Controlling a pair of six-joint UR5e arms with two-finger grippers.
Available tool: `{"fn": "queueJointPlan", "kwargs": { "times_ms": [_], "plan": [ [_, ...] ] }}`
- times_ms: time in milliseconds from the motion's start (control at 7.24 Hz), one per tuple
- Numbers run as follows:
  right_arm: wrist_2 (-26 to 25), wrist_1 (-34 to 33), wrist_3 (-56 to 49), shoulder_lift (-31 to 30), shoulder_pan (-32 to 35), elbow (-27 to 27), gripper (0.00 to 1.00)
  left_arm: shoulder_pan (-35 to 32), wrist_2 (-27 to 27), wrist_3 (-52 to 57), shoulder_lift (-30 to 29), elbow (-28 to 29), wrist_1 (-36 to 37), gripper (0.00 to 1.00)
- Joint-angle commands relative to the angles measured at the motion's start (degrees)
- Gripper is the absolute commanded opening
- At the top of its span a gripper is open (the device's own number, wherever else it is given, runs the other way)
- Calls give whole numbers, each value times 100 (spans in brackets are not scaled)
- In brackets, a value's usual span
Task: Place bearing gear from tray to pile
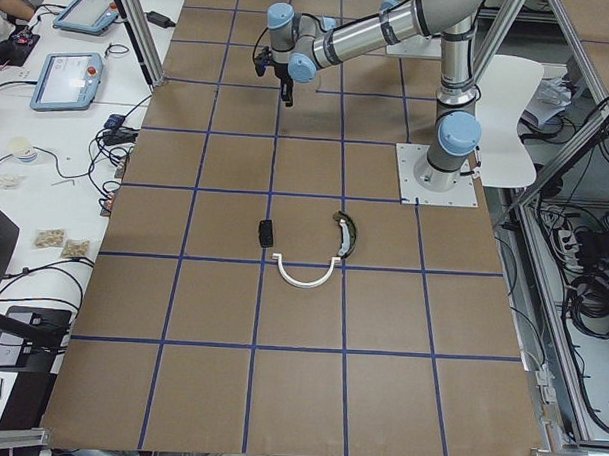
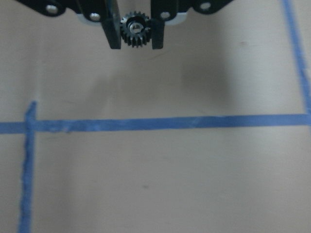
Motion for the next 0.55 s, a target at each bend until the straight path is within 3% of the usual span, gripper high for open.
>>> {"fn": "queueJointPlan", "kwargs": {
  "times_ms": [0,138,414],
  "plan": [
    [252,713,1524,-240,1167,42,0,1401,1004,2260,462,-200,-333,0],
    [654,881,2497,-257,1782,94,0,2121,1019,2670,551,-245,-368,0],
    [885,804,4780,-275,3554,287,0,3300,975,3696,456,-324,-290,0]
  ]
}}
